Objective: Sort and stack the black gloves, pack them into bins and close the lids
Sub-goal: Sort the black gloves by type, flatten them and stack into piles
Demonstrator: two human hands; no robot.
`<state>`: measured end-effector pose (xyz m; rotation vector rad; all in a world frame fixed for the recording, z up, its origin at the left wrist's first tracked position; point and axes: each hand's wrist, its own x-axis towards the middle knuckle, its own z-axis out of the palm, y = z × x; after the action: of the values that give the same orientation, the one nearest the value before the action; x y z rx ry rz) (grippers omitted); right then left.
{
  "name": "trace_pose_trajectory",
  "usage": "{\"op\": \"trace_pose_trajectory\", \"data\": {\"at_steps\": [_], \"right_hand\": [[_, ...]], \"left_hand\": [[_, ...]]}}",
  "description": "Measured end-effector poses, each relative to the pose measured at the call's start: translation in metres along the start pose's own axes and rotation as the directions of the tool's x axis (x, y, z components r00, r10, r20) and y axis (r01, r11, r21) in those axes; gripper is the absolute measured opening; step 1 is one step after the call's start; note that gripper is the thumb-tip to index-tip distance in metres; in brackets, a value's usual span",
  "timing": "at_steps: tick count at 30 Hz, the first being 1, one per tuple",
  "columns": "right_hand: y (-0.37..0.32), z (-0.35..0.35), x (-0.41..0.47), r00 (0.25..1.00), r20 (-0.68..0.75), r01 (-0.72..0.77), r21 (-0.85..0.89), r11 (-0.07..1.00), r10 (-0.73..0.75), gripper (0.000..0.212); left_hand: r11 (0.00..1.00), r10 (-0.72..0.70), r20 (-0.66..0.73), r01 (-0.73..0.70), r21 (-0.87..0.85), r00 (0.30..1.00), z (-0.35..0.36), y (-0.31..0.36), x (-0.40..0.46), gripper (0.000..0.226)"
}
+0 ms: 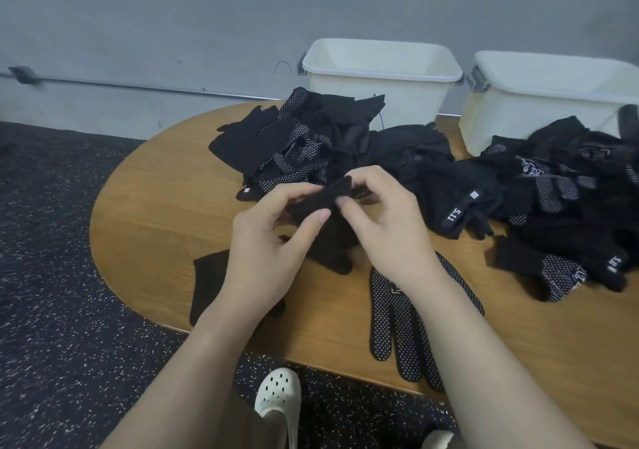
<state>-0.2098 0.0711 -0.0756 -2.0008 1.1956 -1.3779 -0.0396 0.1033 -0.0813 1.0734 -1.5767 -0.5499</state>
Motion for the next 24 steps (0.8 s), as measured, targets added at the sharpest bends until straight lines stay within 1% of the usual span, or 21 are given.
{"op": "trace_pose_trajectory", "data": {"at_steps": [3,5,8,11,14,18,21,23,24], "right_hand": [[-0.009,-0.007,0.003,0.991,-0.092,-0.074,0.216,0.974,0.096,0.014],[-0.011,-0.012,0.005,0.983,-0.141,-0.071,0.291,0.954,0.116,0.016],[-0.012,-0.021,0.005,0.981,-0.161,-0.05,0.319,0.947,0.106,0.023],[-0.016,-0.032,0.001,0.986,-0.137,-0.044,0.35,0.936,0.098,0.018],[-0.024,-0.045,-0.006,0.984,-0.143,-0.053,0.343,0.938,0.108,0.027],[-0.036,-0.058,-0.02,0.982,-0.121,-0.099,0.33,0.939,0.146,0.027],[-0.038,-0.066,-0.03,0.977,-0.117,-0.131,0.333,0.934,0.178,0.03],[-0.037,-0.071,-0.036,0.971,-0.109,-0.165,0.341,0.926,0.213,0.036],[-0.035,-0.073,-0.039,0.968,-0.103,-0.18,0.351,0.919,0.229,0.038]], "left_hand": [[0.998,-0.055,0.047,0.056,-0.007,0.997,0.002,-0.001,0.001,0.03],[0.998,-0.06,0.033,0.061,-0.023,0.998,0.005,0.002,0.003,0.023],[0.988,-0.083,-0.001,0.083,-0.132,0.997,0.008,0.011,0.003,0.01],[0.973,-0.098,-0.03,0.09,-0.211,0.995,0.01,0.02,0.003,0.01],[0.946,-0.135,-0.044,0.116,-0.303,0.99,0.012,0.028,0.002,0.011],[0.924,-0.167,-0.032,0.146,-0.353,0.985,0.013,0.036,-0.002,0.011],[0.911,-0.199,0.02,0.192,-0.365,0.98,0.014,0.037,-0.008,0.016],[0.885,-0.239,0.102,0.26,-0.385,0.966,0.016,0.037,-0.012,0.018],[0.859,-0.256,0.168,0.304,-0.412,0.952,0.017,0.037,-0.013,0.019]]}}
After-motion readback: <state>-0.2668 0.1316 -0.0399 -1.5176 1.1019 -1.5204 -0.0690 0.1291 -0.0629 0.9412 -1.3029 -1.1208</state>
